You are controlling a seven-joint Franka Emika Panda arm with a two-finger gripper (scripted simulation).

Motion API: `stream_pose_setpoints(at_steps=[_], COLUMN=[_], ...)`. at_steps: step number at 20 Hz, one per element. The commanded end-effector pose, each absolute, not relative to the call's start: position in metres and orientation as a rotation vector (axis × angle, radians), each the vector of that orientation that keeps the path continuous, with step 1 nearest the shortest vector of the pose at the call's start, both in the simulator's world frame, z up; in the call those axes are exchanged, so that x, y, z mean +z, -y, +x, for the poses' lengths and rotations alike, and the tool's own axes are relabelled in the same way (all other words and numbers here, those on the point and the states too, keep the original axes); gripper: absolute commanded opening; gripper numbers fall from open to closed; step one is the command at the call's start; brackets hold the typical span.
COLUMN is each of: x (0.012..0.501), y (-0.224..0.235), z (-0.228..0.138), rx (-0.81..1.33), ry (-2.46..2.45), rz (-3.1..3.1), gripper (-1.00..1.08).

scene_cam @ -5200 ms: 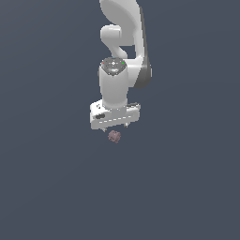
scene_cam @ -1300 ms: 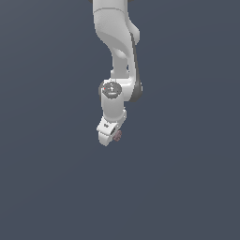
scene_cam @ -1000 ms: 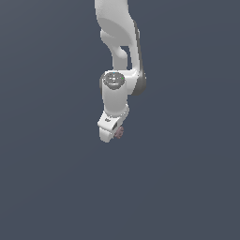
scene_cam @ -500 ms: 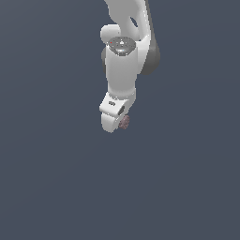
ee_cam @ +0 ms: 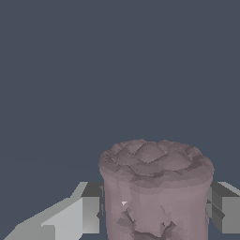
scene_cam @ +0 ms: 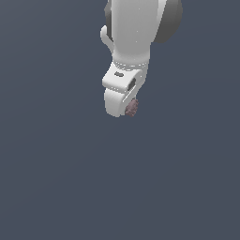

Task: Pick up the object and move it to a goal position.

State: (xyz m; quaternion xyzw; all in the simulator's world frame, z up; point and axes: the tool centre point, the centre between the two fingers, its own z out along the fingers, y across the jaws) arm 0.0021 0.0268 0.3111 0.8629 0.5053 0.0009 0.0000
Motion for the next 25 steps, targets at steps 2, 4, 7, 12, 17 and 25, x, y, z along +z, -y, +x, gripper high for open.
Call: stream_pose_setpoints(at_steps=[2,4,7,12,17,25], x=[0.346,0.364,0.387,0.414,0.431,0.439], y=[-0.034,-0.038,-0.042,-0.048,-0.051,-0.053], z=[0.008,0.012,0.017,0.023,0.028,0.030], rx=[0.001,0.001,0.001,0.001,0.000,0.000], ry=[-1.587,-1.587,-1.586,-1.585,-1.584,-1.584], rz=[2.712,2.712,2.713,2.713,2.713,2.713], gripper=[-1.00,-1.00,-1.00,-1.00,-1.00,-1.00])
